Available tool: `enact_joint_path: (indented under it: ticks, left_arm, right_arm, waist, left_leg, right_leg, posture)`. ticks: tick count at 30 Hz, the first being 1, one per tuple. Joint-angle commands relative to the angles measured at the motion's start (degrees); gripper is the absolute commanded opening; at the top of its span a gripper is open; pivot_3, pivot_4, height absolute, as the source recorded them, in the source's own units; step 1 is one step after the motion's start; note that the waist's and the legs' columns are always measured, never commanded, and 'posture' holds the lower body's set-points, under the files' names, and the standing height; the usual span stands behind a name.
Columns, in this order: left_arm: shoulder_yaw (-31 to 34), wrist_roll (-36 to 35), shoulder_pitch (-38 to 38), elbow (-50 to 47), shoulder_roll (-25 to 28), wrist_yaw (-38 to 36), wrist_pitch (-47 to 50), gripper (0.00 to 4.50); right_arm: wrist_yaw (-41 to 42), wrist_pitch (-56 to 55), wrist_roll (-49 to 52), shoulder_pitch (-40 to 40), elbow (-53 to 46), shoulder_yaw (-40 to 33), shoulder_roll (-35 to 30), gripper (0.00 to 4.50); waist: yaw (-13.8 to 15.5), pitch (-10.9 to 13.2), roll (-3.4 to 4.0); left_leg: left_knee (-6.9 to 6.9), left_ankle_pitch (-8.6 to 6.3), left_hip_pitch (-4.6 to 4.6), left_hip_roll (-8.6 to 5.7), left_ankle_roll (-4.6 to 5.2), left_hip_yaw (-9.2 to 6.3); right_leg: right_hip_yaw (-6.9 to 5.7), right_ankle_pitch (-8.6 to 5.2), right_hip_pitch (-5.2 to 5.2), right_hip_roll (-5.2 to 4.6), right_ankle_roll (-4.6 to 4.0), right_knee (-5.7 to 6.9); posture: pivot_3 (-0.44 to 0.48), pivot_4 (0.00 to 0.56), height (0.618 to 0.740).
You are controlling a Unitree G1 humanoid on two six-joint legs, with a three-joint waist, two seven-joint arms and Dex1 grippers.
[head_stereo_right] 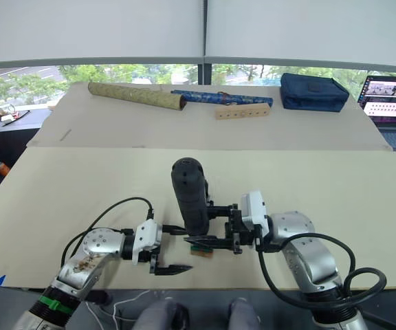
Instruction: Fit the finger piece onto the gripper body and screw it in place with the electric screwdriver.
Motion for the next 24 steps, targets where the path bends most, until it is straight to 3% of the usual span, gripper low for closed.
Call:
enact_joint_path:
  ticks: [1,14,24]
  left_arm:
    - [-1.57,0.45,0.33,0.19,-0.68,0.13,0.69,4.49]
    - [0.37,-0.65,0.94,0.43,0.26,-0.66,0.23,4.49]
    - [5.18,-6.51,3.93,-4.59,1.89,-0.52,1.93,4.49]
  right_arm:
    - [-0.36,-0.72,0.66,0.53,-2.6,-0.81,-0.56,1.9]
    - [-1.67,0.41,4.84,-0.55,-4.73,-3.2,-0.52,1.9]
    - [-3.08,2.43,7.61,-1.69,-7.98,-4.6,-1.52,1.9]
  waist:
    - [-0.01,0.0,0.0]
    - [-0.19,0.0,0.0]
    - [-0.61,0.0,0.0]
  left_leg:
    - [0.0,0.0,0.0,0.0,0.0,0.0]
    - [0.0,0.0,-0.01,0.01,0.0,0.0]
    - [-0.06,0.03,-0.04,0.08,-0.06,0.0]
  right_leg:
    - [0.0,0.0,0.0,0.0,0.0,0.0]
    - [0.0,0.0,-0.03,0.0,0.0,0.0]
    - [0.02,0.0,-0.14,0.07,0.0,0.02]
  posture:
    - [0.0,0.15,0.74]
    - [0.0,0.15,0.74]
    - [0.0,0.15,0.74]
